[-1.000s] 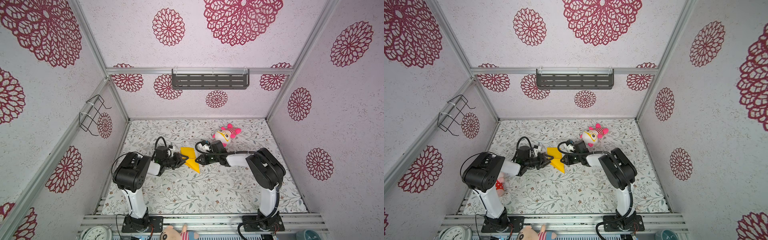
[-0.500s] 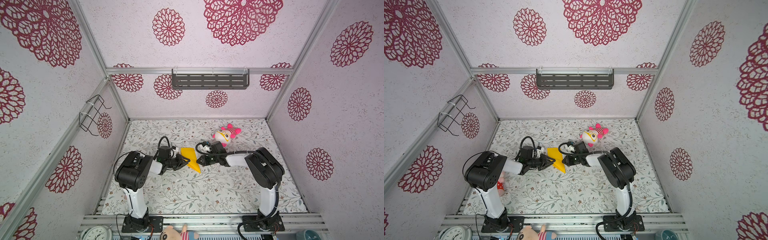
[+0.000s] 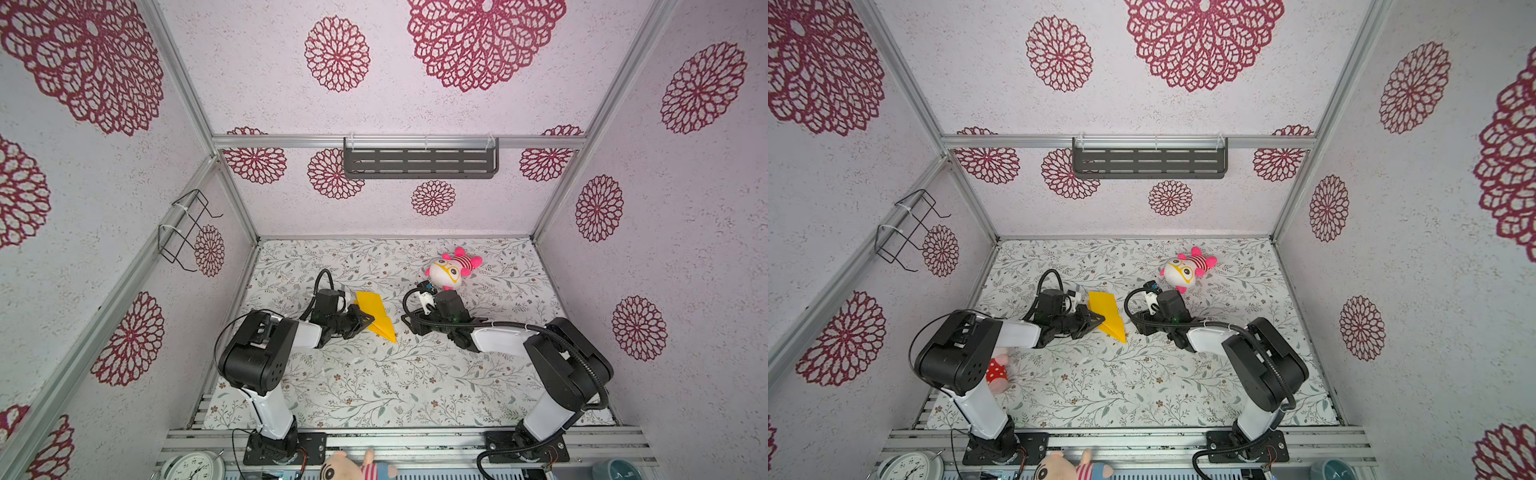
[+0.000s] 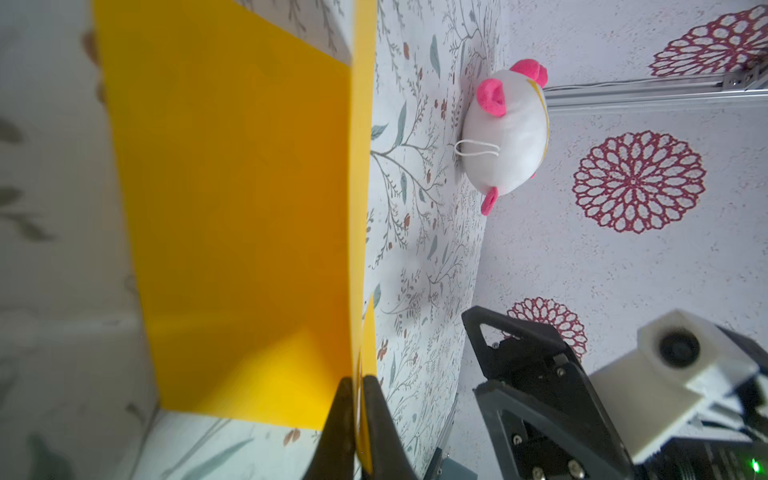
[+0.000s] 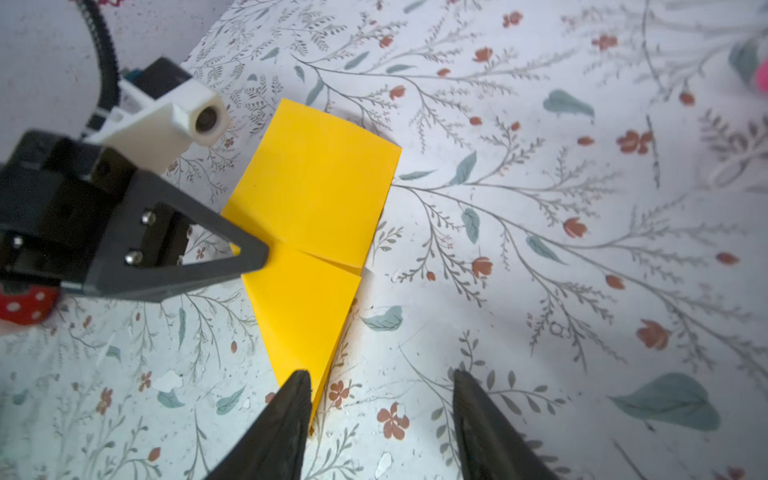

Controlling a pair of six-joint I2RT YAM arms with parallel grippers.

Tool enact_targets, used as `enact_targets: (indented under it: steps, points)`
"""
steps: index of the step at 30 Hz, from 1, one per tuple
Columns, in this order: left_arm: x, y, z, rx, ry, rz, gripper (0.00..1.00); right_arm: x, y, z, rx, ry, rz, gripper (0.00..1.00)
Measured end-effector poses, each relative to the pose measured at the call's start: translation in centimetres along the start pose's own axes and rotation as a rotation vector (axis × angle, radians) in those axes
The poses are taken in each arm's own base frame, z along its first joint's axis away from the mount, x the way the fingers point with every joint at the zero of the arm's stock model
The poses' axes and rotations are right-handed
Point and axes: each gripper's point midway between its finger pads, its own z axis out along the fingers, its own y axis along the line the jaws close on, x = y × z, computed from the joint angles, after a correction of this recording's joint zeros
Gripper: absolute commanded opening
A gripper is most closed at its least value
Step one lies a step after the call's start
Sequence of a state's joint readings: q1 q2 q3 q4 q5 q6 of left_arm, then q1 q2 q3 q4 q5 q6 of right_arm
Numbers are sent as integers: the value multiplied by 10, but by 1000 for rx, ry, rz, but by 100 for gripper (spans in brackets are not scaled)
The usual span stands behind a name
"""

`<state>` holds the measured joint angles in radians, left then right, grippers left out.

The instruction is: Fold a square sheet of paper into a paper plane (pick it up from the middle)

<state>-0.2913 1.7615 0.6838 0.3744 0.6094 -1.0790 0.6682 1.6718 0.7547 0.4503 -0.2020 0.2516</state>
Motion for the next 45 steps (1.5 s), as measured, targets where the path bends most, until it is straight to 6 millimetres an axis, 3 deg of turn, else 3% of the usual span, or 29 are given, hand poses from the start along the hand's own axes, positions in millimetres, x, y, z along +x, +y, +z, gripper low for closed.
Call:
enact_targets:
  steps: [8, 18, 24, 32, 45]
  points:
    - [8, 5, -12, -125, -47, -69, 9, 31, 48, 11, -90, -86, -292, 51]
    - [15, 12, -13, -249, -50, -111, 10, 41, 67, 35, -116, -152, -470, 35]
    - [14, 14, -15, -279, -57, -119, 10, 44, 79, 43, -139, -159, -518, 34]
    - [16, 17, -15, -293, -53, -128, 11, 50, 80, 54, -128, -147, -540, 27]
    - [17, 18, -16, -298, -51, -131, 13, 47, 67, 62, -45, -144, -542, 28]
